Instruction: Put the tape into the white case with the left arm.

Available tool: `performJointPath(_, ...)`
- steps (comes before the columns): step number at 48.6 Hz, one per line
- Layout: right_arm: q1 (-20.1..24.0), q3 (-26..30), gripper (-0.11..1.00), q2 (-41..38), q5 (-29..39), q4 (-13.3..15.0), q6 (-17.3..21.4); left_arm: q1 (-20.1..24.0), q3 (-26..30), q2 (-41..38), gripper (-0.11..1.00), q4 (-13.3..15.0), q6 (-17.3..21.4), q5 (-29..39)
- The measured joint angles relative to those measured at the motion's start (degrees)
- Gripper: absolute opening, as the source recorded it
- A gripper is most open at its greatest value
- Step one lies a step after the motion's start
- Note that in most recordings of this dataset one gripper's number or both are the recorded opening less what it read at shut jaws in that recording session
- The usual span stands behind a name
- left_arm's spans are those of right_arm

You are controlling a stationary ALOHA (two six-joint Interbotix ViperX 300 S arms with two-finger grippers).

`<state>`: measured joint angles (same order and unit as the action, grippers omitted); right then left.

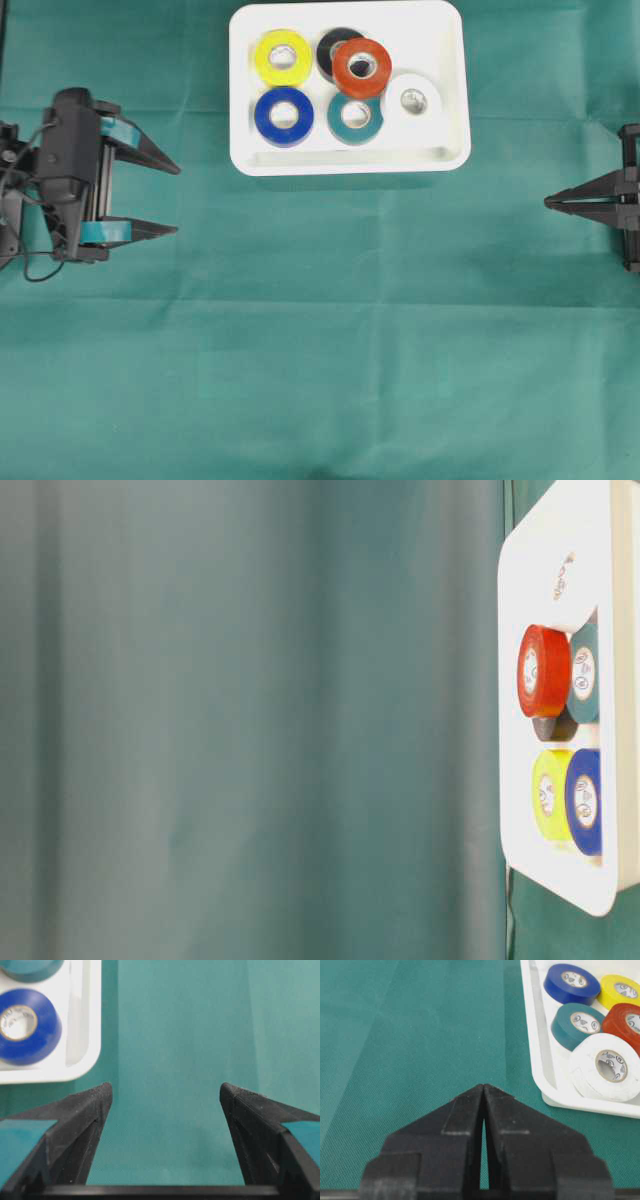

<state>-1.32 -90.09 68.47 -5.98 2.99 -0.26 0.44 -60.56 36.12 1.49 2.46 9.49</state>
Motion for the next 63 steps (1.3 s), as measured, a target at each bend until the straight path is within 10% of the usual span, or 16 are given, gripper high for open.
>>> performJointPath(63,0.0,0.0,-0.09,0.0,-0.09,0.0,0.0,0.7,-13.27,27.33,0.99,0.0,-1.58,-0.09)
